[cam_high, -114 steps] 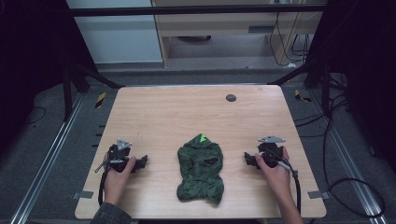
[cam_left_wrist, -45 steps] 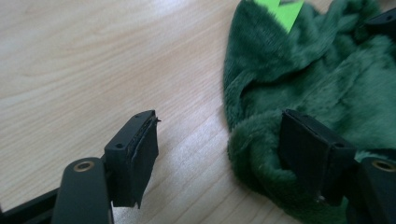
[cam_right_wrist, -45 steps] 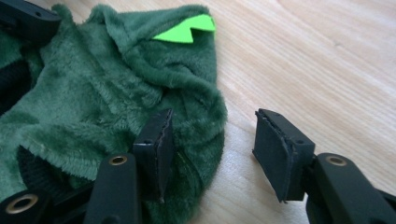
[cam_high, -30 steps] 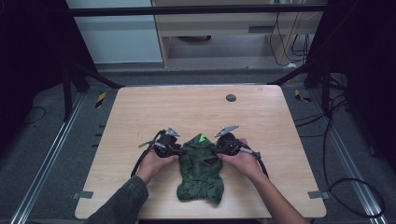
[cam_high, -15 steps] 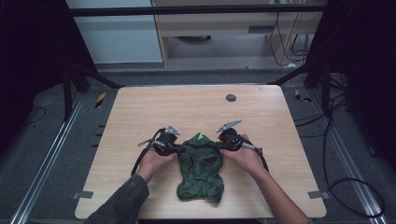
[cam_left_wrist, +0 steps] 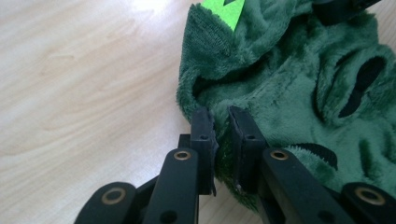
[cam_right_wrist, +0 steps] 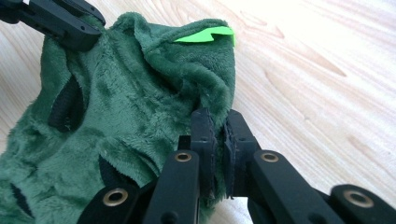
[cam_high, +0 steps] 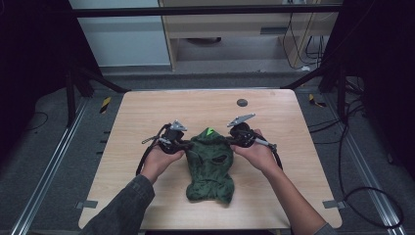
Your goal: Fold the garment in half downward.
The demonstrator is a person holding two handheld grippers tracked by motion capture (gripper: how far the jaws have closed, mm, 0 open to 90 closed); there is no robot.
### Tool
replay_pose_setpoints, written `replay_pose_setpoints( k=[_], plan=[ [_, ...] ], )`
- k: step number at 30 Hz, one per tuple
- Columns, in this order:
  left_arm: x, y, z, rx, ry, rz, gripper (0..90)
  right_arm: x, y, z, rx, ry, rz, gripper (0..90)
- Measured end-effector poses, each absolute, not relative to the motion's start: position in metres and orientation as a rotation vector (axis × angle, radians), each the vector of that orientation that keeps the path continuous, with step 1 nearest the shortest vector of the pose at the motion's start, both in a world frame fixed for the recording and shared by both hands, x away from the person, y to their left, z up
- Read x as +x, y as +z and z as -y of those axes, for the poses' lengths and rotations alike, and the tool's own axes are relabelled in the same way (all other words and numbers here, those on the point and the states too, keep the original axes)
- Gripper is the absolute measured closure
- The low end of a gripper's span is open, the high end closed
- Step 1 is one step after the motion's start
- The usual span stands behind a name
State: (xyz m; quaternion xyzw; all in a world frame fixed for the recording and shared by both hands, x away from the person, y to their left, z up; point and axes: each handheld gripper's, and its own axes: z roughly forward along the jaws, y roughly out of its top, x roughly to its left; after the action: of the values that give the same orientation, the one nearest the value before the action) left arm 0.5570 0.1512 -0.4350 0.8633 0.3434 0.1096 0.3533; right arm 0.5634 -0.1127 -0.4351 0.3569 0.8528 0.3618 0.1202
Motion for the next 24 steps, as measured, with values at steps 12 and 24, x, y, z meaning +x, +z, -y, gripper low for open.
replay_pose_setpoints(
  k=[12, 24],
  plan=[
    [0.561, -0.421, -0.148, 2.237, 0.329, -0.871, 81.2, 0.565, -0.424, 0.112, 1.011, 1.053, -2.48, 83.9],
    [0.564, -0.415, -0.148, 2.231, 0.348, -0.873, 81.2, 0.567, -0.414, 0.111, 0.992, 1.043, -2.476, 83.9]
  ],
)
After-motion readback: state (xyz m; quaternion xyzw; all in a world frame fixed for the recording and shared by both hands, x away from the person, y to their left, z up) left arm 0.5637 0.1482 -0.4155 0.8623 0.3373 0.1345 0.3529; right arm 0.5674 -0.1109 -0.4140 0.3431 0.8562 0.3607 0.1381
